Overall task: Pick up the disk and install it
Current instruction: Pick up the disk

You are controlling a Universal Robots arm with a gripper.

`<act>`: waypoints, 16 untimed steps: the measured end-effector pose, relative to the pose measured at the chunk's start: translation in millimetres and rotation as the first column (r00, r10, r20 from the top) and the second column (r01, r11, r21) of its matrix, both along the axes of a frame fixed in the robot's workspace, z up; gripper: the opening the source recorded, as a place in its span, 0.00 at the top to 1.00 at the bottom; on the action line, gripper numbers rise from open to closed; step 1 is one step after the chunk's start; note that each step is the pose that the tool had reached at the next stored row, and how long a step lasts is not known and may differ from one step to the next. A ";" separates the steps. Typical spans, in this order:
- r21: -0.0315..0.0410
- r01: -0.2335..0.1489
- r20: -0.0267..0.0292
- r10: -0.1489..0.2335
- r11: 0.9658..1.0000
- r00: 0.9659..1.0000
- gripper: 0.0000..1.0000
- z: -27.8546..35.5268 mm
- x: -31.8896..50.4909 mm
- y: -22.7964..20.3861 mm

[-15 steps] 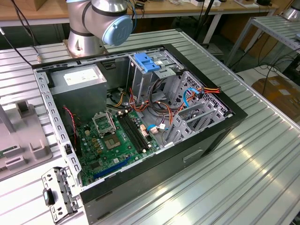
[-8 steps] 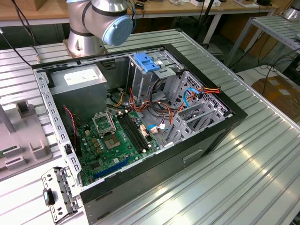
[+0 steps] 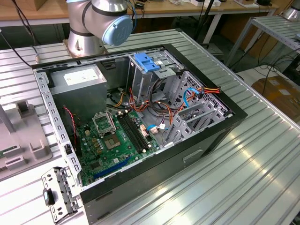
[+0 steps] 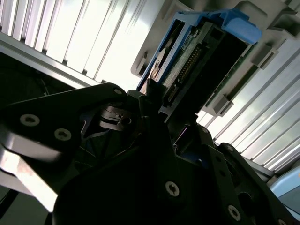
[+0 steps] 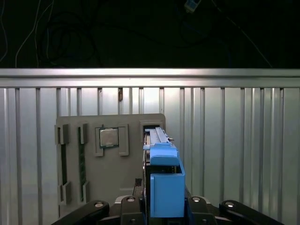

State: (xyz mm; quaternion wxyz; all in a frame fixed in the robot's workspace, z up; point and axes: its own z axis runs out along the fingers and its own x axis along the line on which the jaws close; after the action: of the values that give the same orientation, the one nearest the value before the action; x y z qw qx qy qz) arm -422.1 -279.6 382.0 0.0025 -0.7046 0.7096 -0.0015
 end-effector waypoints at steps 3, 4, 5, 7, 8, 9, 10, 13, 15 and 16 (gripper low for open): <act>0.000 0.000 0.000 0.000 1.000 1.000 0.64 2.5 0.0 0.0; 0.000 0.000 0.000 0.000 1.000 1.000 0.64 3.2 0.0 0.0; 0.000 0.000 0.000 0.000 1.000 1.000 0.64 4.2 0.0 0.0; 0.000 0.000 0.000 0.000 1.000 1.000 0.64 5.7 0.0 0.0; 0.000 0.000 0.000 0.000 1.000 1.000 0.64 6.4 0.0 0.0; 0.000 0.000 0.000 0.000 1.000 1.000 0.64 6.9 0.0 0.0; 0.000 0.000 0.000 0.000 1.000 1.000 0.64 7.4 0.0 0.0; 0.000 0.000 0.000 0.000 1.000 1.000 0.64 9.5 0.0 0.0; 0.000 0.000 0.000 0.000 1.000 1.000 0.64 10.6 0.0 0.0; 0.000 0.000 0.000 0.000 1.000 1.000 0.64 11.0 0.0 0.0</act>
State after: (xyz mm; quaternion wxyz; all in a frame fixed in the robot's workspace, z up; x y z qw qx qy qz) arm -422.1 -279.6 393.0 0.0025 -0.7046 0.7096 -0.0015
